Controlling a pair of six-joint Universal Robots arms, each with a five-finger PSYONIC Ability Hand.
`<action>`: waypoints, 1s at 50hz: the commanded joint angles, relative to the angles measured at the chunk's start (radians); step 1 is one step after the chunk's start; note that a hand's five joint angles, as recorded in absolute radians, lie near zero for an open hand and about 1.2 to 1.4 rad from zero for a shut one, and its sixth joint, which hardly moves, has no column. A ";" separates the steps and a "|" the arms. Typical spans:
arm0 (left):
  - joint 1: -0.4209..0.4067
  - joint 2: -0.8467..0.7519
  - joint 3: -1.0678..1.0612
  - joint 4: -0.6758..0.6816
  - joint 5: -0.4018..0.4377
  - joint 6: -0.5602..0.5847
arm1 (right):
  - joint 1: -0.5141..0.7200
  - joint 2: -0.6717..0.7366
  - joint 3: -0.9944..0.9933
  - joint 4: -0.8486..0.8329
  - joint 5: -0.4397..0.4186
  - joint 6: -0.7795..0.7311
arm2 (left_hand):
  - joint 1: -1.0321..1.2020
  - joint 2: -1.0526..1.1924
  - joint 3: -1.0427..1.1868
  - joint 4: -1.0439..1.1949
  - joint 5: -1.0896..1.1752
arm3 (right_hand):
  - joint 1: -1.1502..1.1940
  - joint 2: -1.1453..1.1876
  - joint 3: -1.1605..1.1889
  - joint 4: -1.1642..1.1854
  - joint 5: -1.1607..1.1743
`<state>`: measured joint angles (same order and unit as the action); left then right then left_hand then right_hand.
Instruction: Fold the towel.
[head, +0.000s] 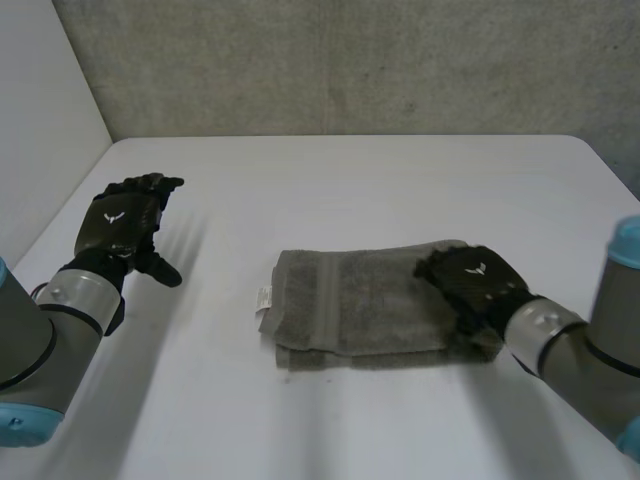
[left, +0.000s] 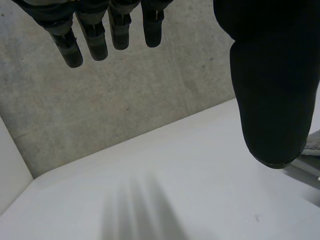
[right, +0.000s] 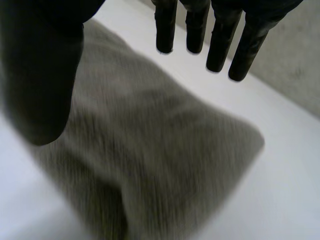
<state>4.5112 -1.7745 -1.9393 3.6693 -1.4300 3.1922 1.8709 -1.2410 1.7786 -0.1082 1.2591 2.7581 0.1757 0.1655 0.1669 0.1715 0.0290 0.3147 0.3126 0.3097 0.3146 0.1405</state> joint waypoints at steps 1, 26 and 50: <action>-0.021 0.003 -0.001 -0.003 -0.006 0.002 | -0.139 -0.012 0.145 -0.107 -0.069 -0.011 | -0.001 0.009 0.008 0.003 -0.029 | 0.205 0.207 0.210 0.205 0.204; -0.047 0.007 0.000 -0.012 -0.009 -0.001 | 0.209 0.003 -0.128 -0.148 0.013 -0.275 | -0.001 0.009 0.008 0.003 -0.029 | 1.082 1.084 1.087 1.082 1.081; -0.144 0.098 0.124 -0.161 -0.068 -0.001 | 0.358 0.074 -0.253 -0.114 0.023 -0.047 | -0.001 0.009 0.008 0.003 -0.029 | -0.140 -0.138 -0.135 -0.140 -0.140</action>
<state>4.4349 -1.7018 -1.9021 3.5994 -1.4482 3.1943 2.3403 -1.0266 1.4581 -0.1131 1.2846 2.4186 0.1757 0.1652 0.1671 0.1715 0.0290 0.2546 0.2536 0.2490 0.2603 0.0635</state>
